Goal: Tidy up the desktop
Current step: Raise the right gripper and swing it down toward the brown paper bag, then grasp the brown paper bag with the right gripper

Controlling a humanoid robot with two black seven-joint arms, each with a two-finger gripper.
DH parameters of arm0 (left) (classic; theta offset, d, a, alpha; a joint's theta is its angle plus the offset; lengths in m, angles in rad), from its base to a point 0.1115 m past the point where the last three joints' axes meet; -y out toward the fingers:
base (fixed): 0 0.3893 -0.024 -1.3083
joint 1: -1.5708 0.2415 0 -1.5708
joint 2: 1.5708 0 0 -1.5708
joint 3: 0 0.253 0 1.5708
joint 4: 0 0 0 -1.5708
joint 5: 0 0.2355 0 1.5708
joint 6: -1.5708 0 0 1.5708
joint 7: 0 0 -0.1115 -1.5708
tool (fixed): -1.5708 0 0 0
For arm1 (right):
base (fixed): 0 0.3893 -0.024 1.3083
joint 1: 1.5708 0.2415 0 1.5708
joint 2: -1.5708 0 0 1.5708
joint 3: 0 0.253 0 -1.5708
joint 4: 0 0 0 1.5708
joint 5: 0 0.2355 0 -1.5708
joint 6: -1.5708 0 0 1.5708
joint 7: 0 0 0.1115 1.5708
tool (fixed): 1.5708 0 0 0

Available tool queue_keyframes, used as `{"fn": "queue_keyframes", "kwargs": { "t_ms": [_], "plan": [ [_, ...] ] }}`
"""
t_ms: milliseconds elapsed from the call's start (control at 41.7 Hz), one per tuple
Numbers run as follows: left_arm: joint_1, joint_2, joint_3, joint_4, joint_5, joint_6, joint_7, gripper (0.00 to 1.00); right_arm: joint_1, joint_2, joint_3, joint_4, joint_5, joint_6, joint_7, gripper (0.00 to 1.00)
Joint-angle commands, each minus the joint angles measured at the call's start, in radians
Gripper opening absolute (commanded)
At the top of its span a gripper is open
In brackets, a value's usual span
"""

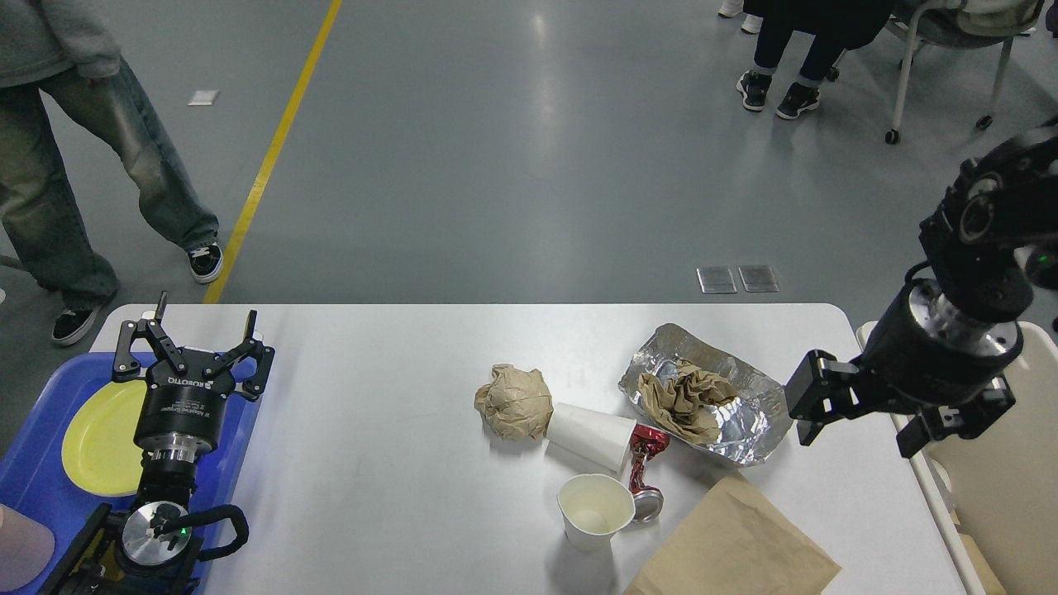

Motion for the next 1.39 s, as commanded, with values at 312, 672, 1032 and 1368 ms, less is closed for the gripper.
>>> {"fn": "queue_keyframes", "kwargs": {
  "t_ms": [312,672,1032,1368],
  "plan": [
    [0.000,-0.001,0.000,0.000,0.000,0.000,0.000,0.96,-0.355,-0.154,0.010,0.002,0.000,-0.201,0.010,0.92],
    [0.000,0.001,0.000,0.000,0.000,0.000,0.000,0.96,-0.556,-0.140,0.013,-0.004,0.003,-0.380,0.148,0.92],
    [0.000,-0.001,0.000,0.000,0.000,0.000,0.000,0.96,-0.748,-0.142,0.165,-0.056,0.101,-0.449,0.155,0.93],
    [0.000,-0.001,0.000,0.000,0.000,0.000,0.000,0.96,-0.924,-0.102,0.265,-0.180,0.163,-0.572,0.155,0.90]
  ]
}}
